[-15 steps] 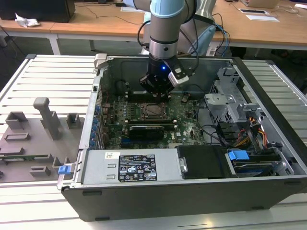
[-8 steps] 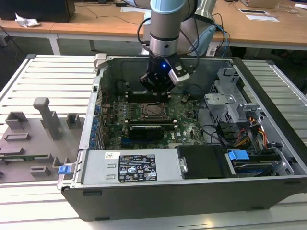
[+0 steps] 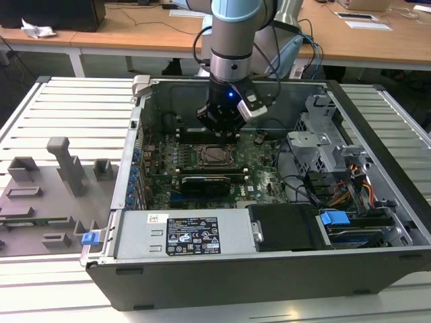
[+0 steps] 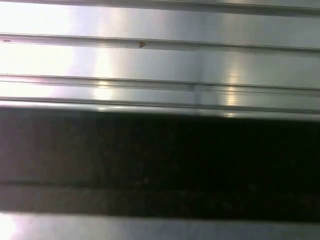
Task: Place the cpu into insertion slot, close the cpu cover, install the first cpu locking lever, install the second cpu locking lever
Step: 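Install the second cpu locking lever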
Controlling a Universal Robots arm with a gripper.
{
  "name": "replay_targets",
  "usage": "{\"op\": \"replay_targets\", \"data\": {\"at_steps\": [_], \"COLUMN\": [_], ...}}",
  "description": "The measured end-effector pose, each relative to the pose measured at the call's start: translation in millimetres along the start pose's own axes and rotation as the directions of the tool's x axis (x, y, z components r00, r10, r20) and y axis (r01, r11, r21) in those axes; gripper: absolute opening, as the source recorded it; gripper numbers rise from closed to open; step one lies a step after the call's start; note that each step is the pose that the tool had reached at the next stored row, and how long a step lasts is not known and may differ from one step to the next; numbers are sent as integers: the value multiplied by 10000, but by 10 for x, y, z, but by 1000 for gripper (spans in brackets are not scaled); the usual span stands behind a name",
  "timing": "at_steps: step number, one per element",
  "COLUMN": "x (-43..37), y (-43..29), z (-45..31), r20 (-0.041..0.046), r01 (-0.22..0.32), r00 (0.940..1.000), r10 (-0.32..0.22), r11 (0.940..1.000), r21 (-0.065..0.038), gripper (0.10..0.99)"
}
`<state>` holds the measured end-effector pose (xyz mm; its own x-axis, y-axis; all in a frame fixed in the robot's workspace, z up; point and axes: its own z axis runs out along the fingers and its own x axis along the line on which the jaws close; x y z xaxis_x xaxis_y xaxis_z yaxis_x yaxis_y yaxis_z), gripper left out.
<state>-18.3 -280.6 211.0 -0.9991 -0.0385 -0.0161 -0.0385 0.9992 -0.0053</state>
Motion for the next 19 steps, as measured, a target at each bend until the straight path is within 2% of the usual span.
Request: {"op": "replay_targets", "data": {"at_steps": [5, 6, 8, 10, 13, 14, 15, 19], "x": [2, 1, -2, 0, 5, -2, -4, 1], "y": [-37, -37, -38, -84, -208, -213, -223, -356], "z": [-9, -33, -181, -188, -188, -187, -188, -187], "r20": [-1, 0, -1, 0, -17, -123, -188, -201], "r01": [-1, 0, 0, 1, 1, 1, 1, 2], "r00": [10000, 10000, 10000, 10000, 10000, 9999, 9998, 9998], "r10": [1, 0, 0, -1, -1, -1, -1, -2], "r11": [10000, 10000, 10000, 10000, 10000, 10000, 10000, 10000], "r21": [3, -1, 0, -1, -2, -7, -7, -18], "gripper": [110, 110, 110, 110, 110, 110, 110, 110]}}
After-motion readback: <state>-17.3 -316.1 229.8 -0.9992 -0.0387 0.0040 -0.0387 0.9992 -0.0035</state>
